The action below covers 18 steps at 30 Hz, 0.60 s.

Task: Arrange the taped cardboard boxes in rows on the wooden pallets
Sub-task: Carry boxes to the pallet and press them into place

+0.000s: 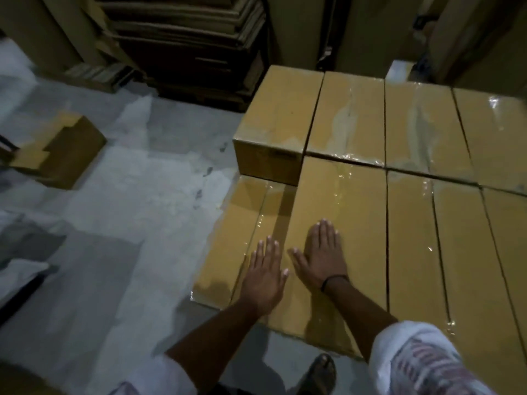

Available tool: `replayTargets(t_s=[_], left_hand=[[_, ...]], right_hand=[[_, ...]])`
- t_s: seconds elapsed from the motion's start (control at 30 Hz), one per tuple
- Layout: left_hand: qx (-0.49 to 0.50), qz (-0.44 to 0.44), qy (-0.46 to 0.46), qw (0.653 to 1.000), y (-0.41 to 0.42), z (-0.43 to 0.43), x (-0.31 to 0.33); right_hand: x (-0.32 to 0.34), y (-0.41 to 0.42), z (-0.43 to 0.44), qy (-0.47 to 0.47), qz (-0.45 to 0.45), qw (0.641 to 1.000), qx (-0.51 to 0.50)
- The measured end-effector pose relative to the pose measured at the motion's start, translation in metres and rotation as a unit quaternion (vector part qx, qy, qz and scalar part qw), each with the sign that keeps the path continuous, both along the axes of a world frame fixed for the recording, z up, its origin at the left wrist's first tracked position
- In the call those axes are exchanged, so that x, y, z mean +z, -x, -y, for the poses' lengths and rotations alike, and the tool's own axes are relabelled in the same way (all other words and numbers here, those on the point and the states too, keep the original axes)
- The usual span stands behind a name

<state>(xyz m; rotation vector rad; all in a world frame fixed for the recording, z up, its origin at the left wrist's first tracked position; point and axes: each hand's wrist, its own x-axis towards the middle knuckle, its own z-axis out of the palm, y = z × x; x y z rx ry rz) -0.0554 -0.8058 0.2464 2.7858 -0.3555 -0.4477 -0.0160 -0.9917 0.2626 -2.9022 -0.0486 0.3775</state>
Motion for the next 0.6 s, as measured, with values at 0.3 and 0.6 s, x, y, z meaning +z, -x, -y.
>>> replayTargets(t_s=[0.3,0.6], left_hand=[[-0.019,0.058,-0.014,0.998,-0.002,-0.199,0.035],[0.143,0.06,-0.019,0.988,-0.044,-0.411,0.071]], right_hand=[[0.009,0.014,-0.198,0.03,0.005,0.999,0.018],[0.036,-0.057,-0.41,-0.017,0.054,0.991,0.121]])
